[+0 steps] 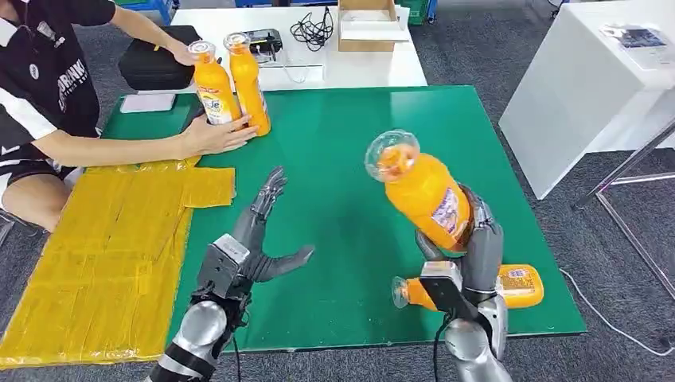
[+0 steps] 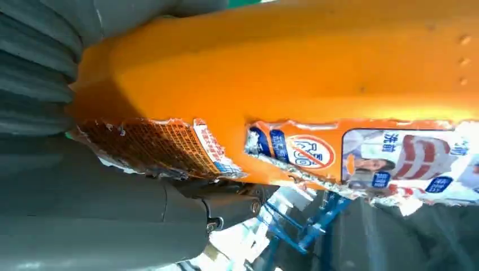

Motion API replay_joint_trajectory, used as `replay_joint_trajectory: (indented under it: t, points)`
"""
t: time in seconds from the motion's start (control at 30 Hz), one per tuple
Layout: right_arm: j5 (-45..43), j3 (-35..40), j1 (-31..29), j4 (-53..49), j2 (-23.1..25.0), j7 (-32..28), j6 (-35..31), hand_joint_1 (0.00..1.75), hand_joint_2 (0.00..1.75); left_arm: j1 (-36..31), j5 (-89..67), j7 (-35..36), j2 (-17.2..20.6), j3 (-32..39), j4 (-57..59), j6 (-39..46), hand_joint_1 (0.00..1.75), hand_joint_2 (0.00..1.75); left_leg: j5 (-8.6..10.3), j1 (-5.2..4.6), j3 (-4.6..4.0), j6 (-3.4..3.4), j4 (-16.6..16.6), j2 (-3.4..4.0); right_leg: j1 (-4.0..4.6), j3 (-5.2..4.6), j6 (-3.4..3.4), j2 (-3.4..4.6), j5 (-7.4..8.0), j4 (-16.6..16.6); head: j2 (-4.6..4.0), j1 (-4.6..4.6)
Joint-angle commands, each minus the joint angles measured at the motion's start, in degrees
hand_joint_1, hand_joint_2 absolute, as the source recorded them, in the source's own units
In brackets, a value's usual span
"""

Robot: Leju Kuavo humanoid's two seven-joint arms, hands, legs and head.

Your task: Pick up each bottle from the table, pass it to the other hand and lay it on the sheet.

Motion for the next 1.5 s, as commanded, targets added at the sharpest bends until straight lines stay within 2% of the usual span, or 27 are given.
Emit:
replay_joint_trajectory:
  t: [0.03, 0.1, 0.17, 0.23, 0.33, 0.4, 0.5, 0.57, 0.67, 0.87, 0.97, 1.27, 1.3, 1.33, 1.37, 1.5]
  points:
    - [-14.9, -0.5, 1.6, -4.0, 1.3, -4.8, 14.5, 1.75, 1.75, -3.7, 5.2, 0.4, 2.4, -3.7, 2.5, -3.0, 0.0, 1.75, 0.0, 0.0, 0.05, -0.02, 0.0, -0.08, -0.01, 0.04, -0.04, 0.07, -0.01, 0.0, 0.0, 0.0]
    - [-16.4, 1.3, 1.5, -2.3, 1.5, -5.7, 18.5, 1.75, 1.75, -4.8, 6.0, 0.3, 2.6, -5.0, 2.3, -3.1, 0.0, 1.75, -0.03, 0.05, 0.21, -0.06, 0.0, -0.19, 0.01, 0.22, -0.1, 0.1, -0.07, 0.0, 0.0, 0.0]
    - [-16.2, 1.8, 1.4, -1.1, 1.9, -6.2, 18.5, 1.75, 1.75, -5.1, 6.3, 0.5, 2.5, -5.3, 2.2, -2.9, 0.0, 1.75, -0.02, 0.05, 0.17, -0.05, 0.0, -0.17, 0.02, 0.18, -0.08, 0.08, -0.05, 0.0, 0.0, 0.0]
    - [-18.8, 4.3, 0.0, 2.1, 1.8, -5.8, 24.5, 1.75, 1.75, -6.1, 9.3, 0.6, 3.1, -6.7, 2.3, -4.6, 0.0, 1.75, -0.04, 0.05, 0.28, -0.06, -0.1, -0.11, 0.01, 0.24, -0.1, 0.19, -0.06, 0.0, 0.0, 0.0]
    - [-18.8, 9.2, -3.9, 11.3, 3.0, -4.2, 29.3, 1.75, 1.75, -7.6, 10.8, 0.1, 3.4, -8.4, 2.6, -5.3, 0.0, 1.75, -0.02, 0.05, 0.2, -0.04, -0.1, 0.04, 0.02, 0.16, -0.07, 0.24, 0.01, -0.1, 0.0, 0.0]
    - [-19.0, 11.1, -6.6, 19.2, 5.0, -4.7, 28.9, 1.75, 1.75, -8.5, 11.8, 0.1, 3.2, -9.8, 3.2, -5.7, 0.0, 1.75, -0.05, 0.09, 0.35, -0.06, -0.1, 0.13, 0.05, 0.28, -0.1, 0.43, 0.02, -0.1, 0.0, 0.0]
    - [-16.0, 14.9, -8.1, 22.9, 5.7, -7.5, 27.2, 1.75, 1.75, -8.8, 12.3, 0.1, 2.8, -11.0, 3.9, -5.8, 0.0, 1.75, -0.03, 0.11, 0.34, -0.06, -0.1, 0.14, 0.06, 0.28, -0.11, 0.43, 0.04, -0.1, 0.0, 0.0]
    - [-14.9, 15.9, -8.2, 23.2, 6.0, -7.9, 26.2, 1.75, 1.75, -8.8, 12.6, 0.0, 2.7, -11.3, 4.1, -5.9, 0.0, 1.75, 0.02, 0.06, 0.15, -0.04, -0.1, 0.08, 0.03, 0.12, -0.05, 0.2, 0.03, -0.1, 0.0, 0.0]
    - [-14.9, 16.2, -8.1, 22.4, 5.7, -7.8, 26.0, 1.75, 1.75, -8.8, 12.8, 0.0, 2.9, -11.4, 4.1, -5.9, 0.0, 1.75, -0.02, 0.08, 0.35, -0.05, -0.1, 0.03, 0.03, 0.3, -0.08, 0.33, -0.01, -0.1, 0.0, -0.02]
    - [-14.9, 16.1, -8.1, 22.3, 5.5, -7.8, 26.0, 1.75, 1.75, -8.8, 12.8, 0.0, 3.0, -11.3, 4.0, -5.9, 0.0, 1.75, 0.01, 0.05, 0.17, -0.03, -0.1, -0.01, 0.02, 0.17, -0.05, 0.15, -0.01, -0.1, 0.0, 0.0]
    - [-12.0, 18.5, -8.5, 22.1, 5.1, -7.4, 24.7, 1.75, 1.75, -8.9, 13.2, -0.1, 3.0, -11.6, 4.0, -6.0, 0.0, 1.75, 0.02, 0.04, 0.14, -0.04, -0.1, -0.01, 0.01, 0.14, -0.06, 0.16, 0.0, 0.0, 0.0, 0.0]
    - [-9.3, 21.7, -10.0, 24.6, 5.5, -6.2, 21.1, 1.75, 1.75, -7.3, 8.4, -2.6, 3.7, -15.5, 0.9, -4.1, 0.0, 1.75, 0.02, 0.05, 0.1, -0.03, -0.1, 0.02, 0.02, 0.08, -0.04, 0.15, 0.01, 0.0, 0.0, 0.0]
    - [-8.8, 22.0, -9.9, 24.3, 5.4, -6.2, 20.3, 1.75, 1.75, -7.2, 8.1, -2.7, 3.6, -15.6, 1.0, -3.6, 0.09, 1.75, 0.02, 0.04, 0.1, -0.02, -0.1, 0.04, 0.02, 0.07, -0.04, 0.17, 0.01, 0.0, 0.0, 0.0]
    - [-8.5, 22.2, -9.7, 24.1, 5.3, -6.2, 19.9, 1.75, 1.75, -7.2, 7.8, -2.7, 3.6, -15.6, 1.2, -3.3, 1.54, 1.75, -0.04, 0.05, 0.25, -0.03, -0.1, 0.0, 0.0, 0.21, -0.06, 0.27, -0.03, 0.0, 0.0, 0.0]
    - [-8.2, 22.5, -9.6, 23.9, 5.1, -6.2, 19.4, 1.75, 1.75, -7.3, 7.9, -2.7, 3.6, -15.8, 1.4, -3.3, 1.75, 1.75, -0.01, 0.06, 0.16, -0.03, -0.1, 0.01, 0.02, 0.15, -0.05, 0.2, -0.01, -0.1, 0.0, 0.02]
    - [-7.5, 22.6, -8.9, 23.8, 4.6, -5.7, 17.6, 1.75, 1.75, -7.4, 8.5, -3.0, 3.5, -14.8, 1.8, -2.8, 1.75, 1.75, -0.07, 0.07, 0.43, -0.04, -0.1, -0.13, 0.0, 0.42, -0.09, 0.28, -0.09, -0.1, 0.0, 0.02]
